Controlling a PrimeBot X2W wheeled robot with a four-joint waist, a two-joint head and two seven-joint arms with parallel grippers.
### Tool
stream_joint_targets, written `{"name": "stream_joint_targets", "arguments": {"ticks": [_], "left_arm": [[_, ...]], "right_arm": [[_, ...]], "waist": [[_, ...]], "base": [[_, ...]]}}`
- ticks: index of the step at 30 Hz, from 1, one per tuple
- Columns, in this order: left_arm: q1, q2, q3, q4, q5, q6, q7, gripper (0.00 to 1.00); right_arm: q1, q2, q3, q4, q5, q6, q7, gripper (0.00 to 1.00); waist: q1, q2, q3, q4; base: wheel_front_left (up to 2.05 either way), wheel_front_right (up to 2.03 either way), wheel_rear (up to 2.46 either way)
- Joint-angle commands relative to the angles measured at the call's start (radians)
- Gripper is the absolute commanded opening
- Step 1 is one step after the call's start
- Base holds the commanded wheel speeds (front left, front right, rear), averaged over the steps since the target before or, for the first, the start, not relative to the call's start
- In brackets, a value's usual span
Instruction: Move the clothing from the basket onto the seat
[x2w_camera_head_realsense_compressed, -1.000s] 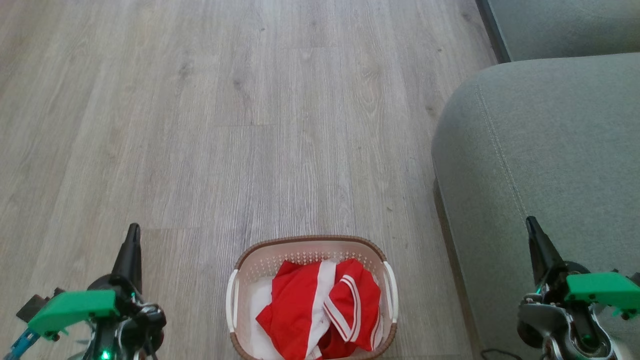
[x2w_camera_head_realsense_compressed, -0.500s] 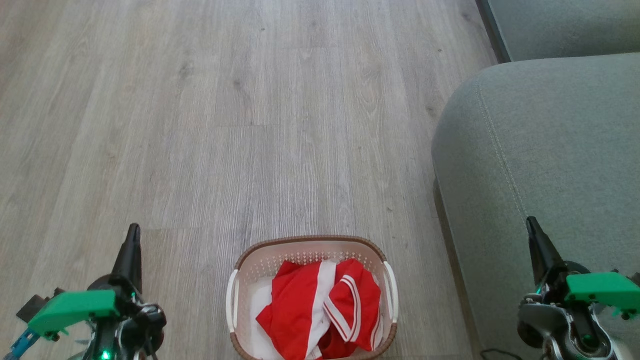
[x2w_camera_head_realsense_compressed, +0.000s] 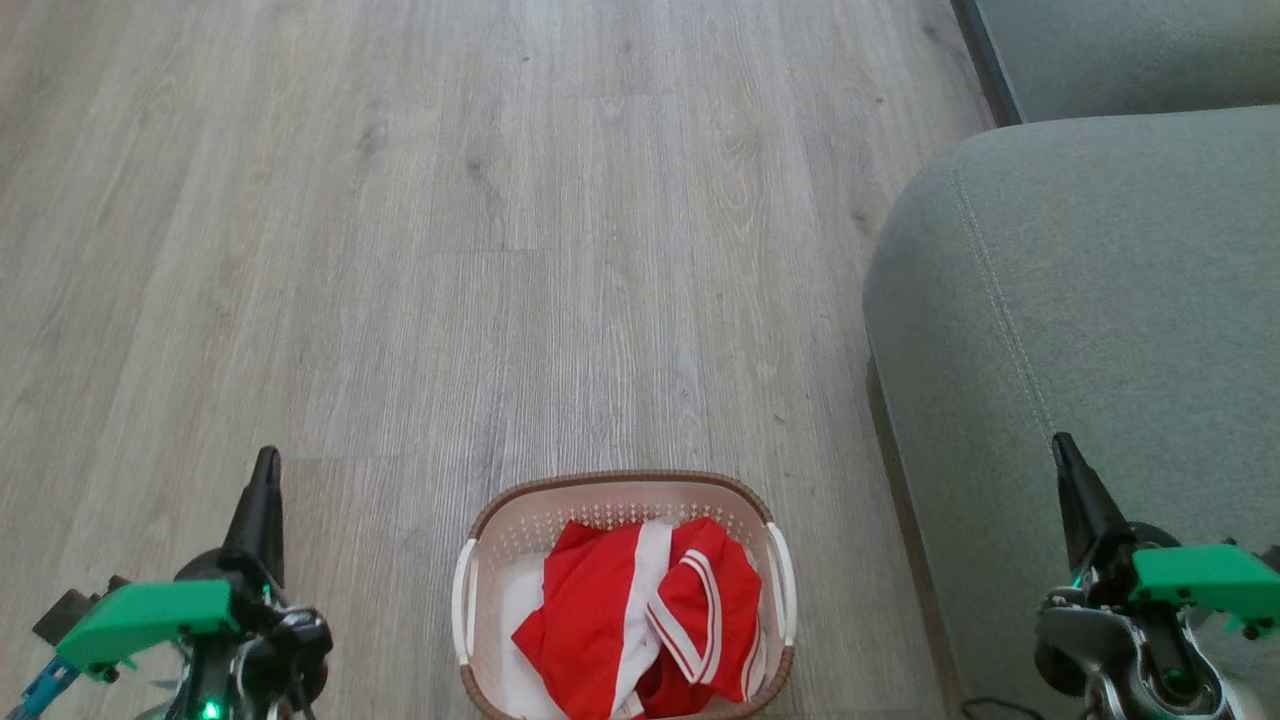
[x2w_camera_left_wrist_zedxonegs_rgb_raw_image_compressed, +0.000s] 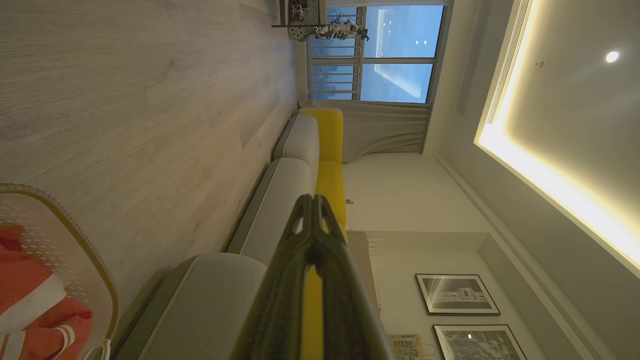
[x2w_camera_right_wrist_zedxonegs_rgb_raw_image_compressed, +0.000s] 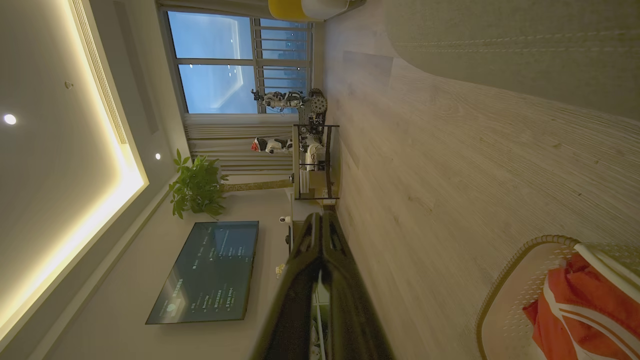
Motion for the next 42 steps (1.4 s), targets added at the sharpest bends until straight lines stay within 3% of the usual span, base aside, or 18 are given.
{"name": "stream_joint_targets", "arguments": {"ticks": [1,14,15,17,18,19,32,42], "left_arm": [[-0.051,0.008,0.036,-0.027,0.004,-0.007,0.008,0.0],[-0.051,0.008,0.036,-0.027,0.004,-0.007,0.008,0.0],[0.001,0.0,-0.001,0.002,0.0,0.001,-0.001,1.0],[0.011,-0.002,-0.003,0.03,0.0,0.001,-0.002,1.0],[0.024,-0.004,-0.004,0.046,0.0,0.001,-0.002,0.0],[0.032,-0.006,-0.004,0.057,0.001,0.001,-0.003,1.0],[0.042,-0.005,-0.019,0.023,0.032,0.01,-0.038,1.0],[0.042,-0.004,-0.036,-0.028,0.128,0.038,-0.067,1.0]], "right_arm": [[-0.051,-0.004,0.017,-0.038,0.006,0.0,0.006,0.0],[-0.051,-0.004,0.017,-0.038,0.006,0.0,0.006,0.0],[0.001,0.0,0.001,0.004,0.0,0.0,0.0,1.0],[0.013,0.003,0.005,0.031,0.0,0.0,-0.001,1.0],[0.023,0.006,0.006,0.05,0.0,0.0,-0.001,0.0],[0.032,0.009,0.008,0.06,-0.001,0.0,-0.002,1.0],[0.031,0.007,0.034,0.048,-0.031,0.0,-0.037,1.0],[0.028,0.006,0.037,0.015,-0.125,0.0,-0.067,1.0]], "waist": [[0.0,0.0,0.0,0.0],[0.0,0.0,0.0,0.0],[0.0,0.0,0.0,0.0],[0.0,0.0,0.0,0.0],[0.0,0.0,0.0,0.0],[0.0,0.0,0.0,0.0],[0.0,0.0,-0.004,0.002],[0.0,0.0,-0.007,0.004]], "base": [[0.0,0.0,0.0],[0.0,0.0,0.0],[0.0,0.0,0.0],[0.0,0.0,0.0],[0.0,0.0,0.0],[0.0,0.0,0.0],[0.0,0.0,0.0],[0.0,0.0,0.0]]}}
